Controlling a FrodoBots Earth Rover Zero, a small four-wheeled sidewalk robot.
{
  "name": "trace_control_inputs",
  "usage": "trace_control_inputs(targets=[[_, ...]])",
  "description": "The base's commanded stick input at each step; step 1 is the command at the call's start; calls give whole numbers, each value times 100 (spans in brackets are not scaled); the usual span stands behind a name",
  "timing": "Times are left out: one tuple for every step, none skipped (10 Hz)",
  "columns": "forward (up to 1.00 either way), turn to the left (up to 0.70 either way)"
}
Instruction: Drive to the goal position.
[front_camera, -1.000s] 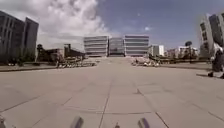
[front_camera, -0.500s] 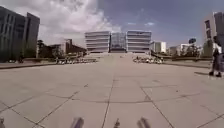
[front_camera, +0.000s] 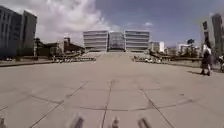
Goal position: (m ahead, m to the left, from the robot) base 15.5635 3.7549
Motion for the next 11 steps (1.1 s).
trace_control_inputs(targets=[[100,-1],[100,-1],[100,-1],[100,-1],[100,-1],[100,-1],[100,-1],[100,-1],[100,-1],[100,-1],[100,21]])
